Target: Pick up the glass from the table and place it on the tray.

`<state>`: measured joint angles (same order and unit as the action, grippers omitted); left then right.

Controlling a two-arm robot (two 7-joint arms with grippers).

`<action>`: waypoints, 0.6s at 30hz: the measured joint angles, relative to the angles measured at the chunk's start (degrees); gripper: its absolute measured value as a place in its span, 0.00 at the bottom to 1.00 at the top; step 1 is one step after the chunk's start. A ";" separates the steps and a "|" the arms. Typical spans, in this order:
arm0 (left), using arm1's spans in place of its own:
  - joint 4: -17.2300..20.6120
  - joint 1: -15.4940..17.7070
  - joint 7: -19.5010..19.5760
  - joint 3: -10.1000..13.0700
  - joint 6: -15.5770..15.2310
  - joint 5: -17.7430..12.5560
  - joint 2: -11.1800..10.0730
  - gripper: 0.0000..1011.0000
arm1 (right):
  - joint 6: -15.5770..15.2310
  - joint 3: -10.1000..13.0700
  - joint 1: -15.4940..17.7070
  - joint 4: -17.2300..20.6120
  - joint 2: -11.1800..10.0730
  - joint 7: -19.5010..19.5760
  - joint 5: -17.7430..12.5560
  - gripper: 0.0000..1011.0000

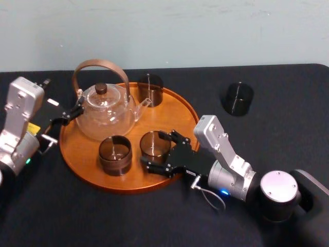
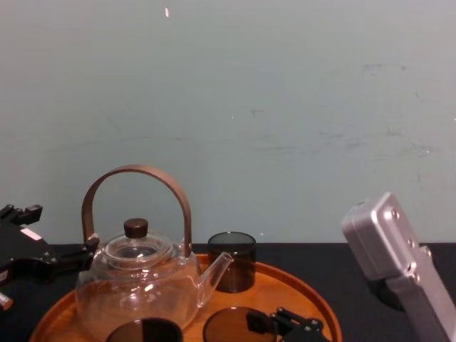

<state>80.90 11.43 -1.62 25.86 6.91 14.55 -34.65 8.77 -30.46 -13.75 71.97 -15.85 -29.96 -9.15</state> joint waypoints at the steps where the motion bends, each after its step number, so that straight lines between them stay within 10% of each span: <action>1: 0.00 0.00 0.00 0.00 0.00 0.00 0.00 1.00 | -0.08 -0.04 -0.01 -0.03 0.00 -0.01 -0.05 0.91; 18: 0.00 0.00 0.00 0.00 0.00 0.00 0.00 1.00 | -0.24 -0.04 -0.04 -0.04 -0.01 0.01 -0.12 0.91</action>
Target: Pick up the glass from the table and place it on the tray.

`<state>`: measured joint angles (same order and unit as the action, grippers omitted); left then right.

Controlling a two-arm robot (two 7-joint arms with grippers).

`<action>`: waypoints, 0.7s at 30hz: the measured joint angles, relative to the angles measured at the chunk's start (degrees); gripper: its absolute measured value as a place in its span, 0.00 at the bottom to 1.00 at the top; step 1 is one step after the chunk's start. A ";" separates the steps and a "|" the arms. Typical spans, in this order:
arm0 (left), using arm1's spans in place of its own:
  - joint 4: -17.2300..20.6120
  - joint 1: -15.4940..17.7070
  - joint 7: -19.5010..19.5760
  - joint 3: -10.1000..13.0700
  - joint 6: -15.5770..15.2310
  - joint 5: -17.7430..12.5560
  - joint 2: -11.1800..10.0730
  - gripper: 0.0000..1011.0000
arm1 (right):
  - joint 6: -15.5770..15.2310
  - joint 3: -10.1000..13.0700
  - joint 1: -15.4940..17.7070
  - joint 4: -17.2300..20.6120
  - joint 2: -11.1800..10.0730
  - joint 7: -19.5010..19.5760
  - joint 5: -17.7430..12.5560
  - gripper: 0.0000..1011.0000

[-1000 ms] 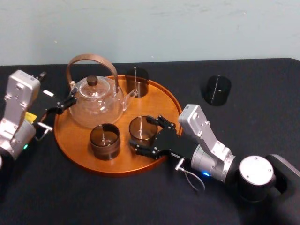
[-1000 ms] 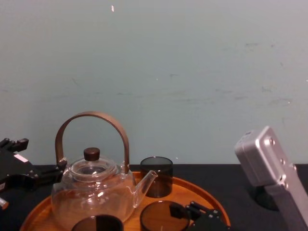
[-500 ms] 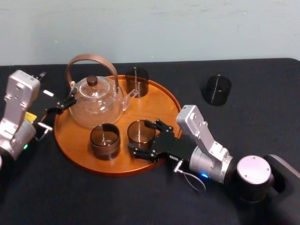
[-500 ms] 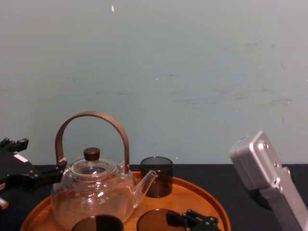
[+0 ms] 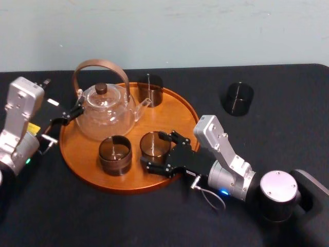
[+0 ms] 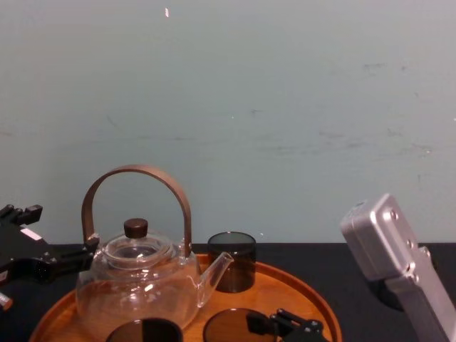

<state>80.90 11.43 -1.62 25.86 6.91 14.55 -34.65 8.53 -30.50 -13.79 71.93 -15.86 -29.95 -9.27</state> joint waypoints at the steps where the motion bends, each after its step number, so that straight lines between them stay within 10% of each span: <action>1: 0.00 0.00 0.00 0.00 0.00 0.00 0.00 1.00 | 0.00 0.00 0.00 0.00 0.00 0.00 0.00 0.91; 21: 0.00 0.00 0.00 0.00 0.00 0.00 0.00 1.00 | 0.10 0.06 0.07 0.08 0.00 0.03 0.06 0.99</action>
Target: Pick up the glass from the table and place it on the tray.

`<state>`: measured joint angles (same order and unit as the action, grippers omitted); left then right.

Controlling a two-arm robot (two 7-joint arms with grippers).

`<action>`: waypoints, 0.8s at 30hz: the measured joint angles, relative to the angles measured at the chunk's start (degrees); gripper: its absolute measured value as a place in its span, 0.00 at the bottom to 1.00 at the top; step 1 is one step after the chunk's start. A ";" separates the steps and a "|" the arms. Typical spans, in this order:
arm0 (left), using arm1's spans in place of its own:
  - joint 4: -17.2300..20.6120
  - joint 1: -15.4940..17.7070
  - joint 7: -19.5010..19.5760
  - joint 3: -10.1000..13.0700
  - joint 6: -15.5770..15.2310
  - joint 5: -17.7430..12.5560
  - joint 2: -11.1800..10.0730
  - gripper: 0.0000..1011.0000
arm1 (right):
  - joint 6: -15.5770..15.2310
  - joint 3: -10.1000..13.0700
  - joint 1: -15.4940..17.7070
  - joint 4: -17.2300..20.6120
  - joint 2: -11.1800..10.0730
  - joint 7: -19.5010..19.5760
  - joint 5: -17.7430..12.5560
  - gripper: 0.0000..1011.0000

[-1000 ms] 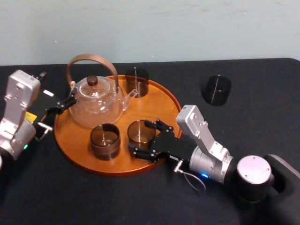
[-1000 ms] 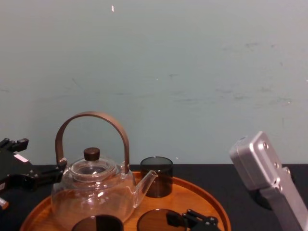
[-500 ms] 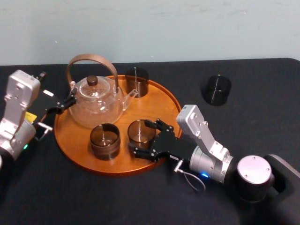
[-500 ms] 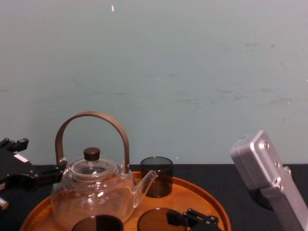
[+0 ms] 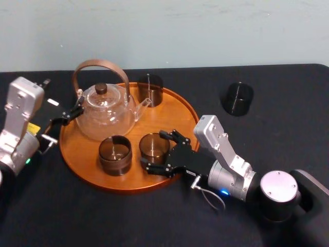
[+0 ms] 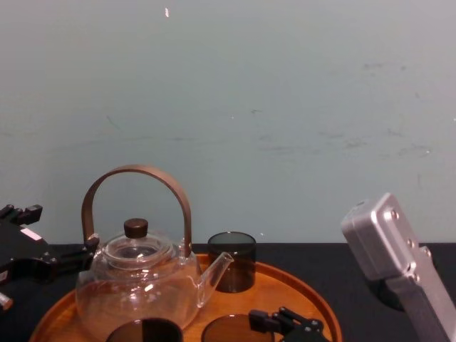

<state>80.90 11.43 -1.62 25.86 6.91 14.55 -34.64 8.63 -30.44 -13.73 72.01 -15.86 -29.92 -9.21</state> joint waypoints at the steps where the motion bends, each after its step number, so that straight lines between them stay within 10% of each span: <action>1: 0.00 0.00 0.00 0.00 0.00 0.00 0.00 1.00 | 0.00 0.00 0.00 0.00 0.00 0.00 0.00 0.99; 24: 0.00 0.00 0.00 0.00 0.00 0.00 0.00 1.00 | -1.58 2.42 4.95 6.67 -4.42 1.47 -2.25 0.99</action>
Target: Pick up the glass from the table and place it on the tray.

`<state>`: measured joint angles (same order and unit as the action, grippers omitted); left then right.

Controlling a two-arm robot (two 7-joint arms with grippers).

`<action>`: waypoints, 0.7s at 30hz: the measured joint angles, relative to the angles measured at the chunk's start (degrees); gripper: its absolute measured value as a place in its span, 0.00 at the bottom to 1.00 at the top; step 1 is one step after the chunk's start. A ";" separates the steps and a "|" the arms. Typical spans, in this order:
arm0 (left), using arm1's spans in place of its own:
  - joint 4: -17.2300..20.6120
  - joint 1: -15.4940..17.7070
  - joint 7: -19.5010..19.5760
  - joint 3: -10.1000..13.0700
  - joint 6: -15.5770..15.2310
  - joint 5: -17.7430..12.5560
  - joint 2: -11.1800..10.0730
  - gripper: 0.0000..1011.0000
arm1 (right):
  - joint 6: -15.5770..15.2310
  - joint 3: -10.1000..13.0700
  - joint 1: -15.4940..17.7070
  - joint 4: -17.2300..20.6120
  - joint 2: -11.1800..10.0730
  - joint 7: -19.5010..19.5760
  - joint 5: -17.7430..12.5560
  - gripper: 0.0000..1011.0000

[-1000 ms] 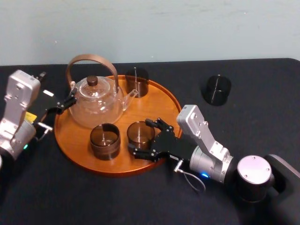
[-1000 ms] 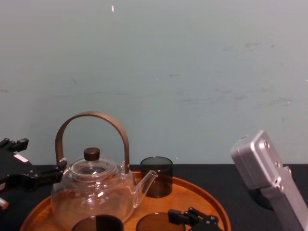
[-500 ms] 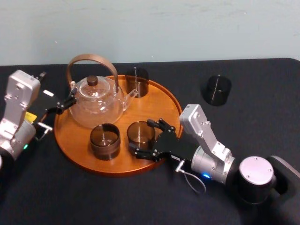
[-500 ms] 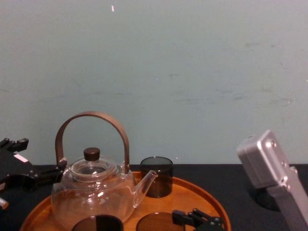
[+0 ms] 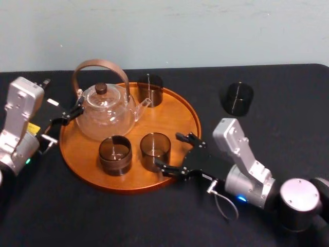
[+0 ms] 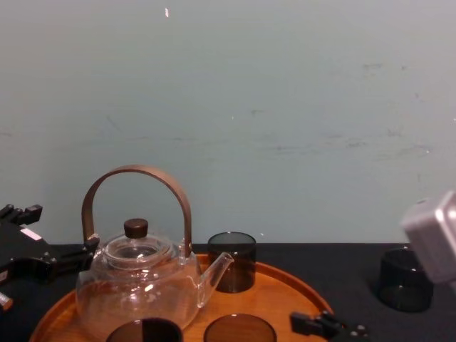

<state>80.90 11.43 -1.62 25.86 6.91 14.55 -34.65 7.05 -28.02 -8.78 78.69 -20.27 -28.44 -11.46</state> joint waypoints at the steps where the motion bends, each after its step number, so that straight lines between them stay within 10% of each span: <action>1: 0.00 0.00 0.00 0.00 0.00 0.00 0.00 1.00 | 0.01 0.21 0.30 0.38 -0.25 0.07 -0.10 0.99; 21: 0.00 0.00 0.00 0.00 0.00 0.00 0.00 1.00 | -0.35 10.70 8.54 7.62 -5.27 4.96 -4.85 0.99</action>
<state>80.90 11.43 -1.62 25.86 6.91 14.55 -34.65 6.70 -17.32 -0.24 86.31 -25.54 -23.48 -16.31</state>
